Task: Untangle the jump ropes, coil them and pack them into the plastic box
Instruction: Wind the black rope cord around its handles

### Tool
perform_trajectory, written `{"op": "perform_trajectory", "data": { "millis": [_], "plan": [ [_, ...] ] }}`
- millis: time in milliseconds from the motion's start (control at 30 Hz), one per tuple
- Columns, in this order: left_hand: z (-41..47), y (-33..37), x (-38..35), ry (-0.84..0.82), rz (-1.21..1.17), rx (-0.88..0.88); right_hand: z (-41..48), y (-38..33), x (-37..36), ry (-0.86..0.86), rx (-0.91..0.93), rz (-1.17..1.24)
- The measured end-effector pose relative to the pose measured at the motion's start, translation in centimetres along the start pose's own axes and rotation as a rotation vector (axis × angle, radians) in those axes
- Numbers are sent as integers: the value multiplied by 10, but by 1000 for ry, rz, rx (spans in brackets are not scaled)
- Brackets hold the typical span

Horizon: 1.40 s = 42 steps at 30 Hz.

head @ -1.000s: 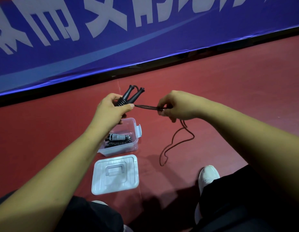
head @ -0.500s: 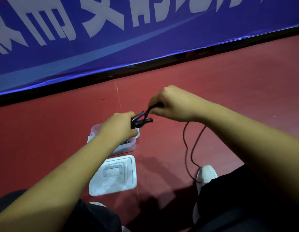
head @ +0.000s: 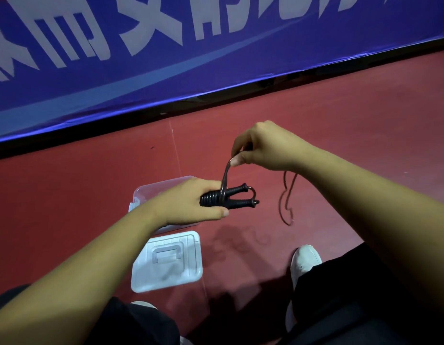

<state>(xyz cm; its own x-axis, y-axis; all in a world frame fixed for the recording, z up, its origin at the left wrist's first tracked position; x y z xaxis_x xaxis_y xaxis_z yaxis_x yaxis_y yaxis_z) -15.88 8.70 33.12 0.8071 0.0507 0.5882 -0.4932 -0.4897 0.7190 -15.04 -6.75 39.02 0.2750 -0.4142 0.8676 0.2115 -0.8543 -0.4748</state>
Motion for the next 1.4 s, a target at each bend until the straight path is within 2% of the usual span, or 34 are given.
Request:
{"op": "perform_trajectory", "data": {
  "millis": [100,233,367,533,700,833,1000,1100,1200,1300,1400],
  "plan": [
    [-4,8,4,36,-244,-121,2,9,-12,-97,-35,54],
    [-7,2,15,169,-427,-155,0,16,-23,-213,-91,146],
    [-7,4,15,128,-642,-250,-3,14,-32,-304,-120,218],
    [-7,-7,23,302,-793,-167,-5,12,-41,-406,-124,241],
    [-10,-13,33,439,-880,-138,-7,4,-33,-376,-115,312],
    [-15,-16,44,480,-830,-136,-10,0,-20,-335,-105,284],
    [-21,-38,56,619,-814,-1,-10,-8,-12,-261,-57,158],
    [-21,-44,64,649,-482,107,-10,-24,-13,-222,11,84],
    [-16,-47,59,524,-191,184,-9,-41,-21,-207,93,-102],
    [-7,-42,41,322,52,255,-8,-48,-23,-173,112,-148],
    [-4,-27,29,244,198,254,-10,-49,-18,-105,106,-155]
  ]
}}
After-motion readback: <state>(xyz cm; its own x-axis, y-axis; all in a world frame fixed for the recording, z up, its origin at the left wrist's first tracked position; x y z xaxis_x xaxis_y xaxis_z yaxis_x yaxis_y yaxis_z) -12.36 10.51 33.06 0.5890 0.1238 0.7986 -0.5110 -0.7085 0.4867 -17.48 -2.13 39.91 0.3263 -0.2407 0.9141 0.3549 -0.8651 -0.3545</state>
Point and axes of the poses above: each hand's wrist, its own z-axis towards the middle knuckle, its own x-axis out of the back of the hand, y = z × x, the point moved 7 cm from there along z, towards the middle knuckle, and after that the axes turned 15 degrees about -y, right-handed, at the moved point
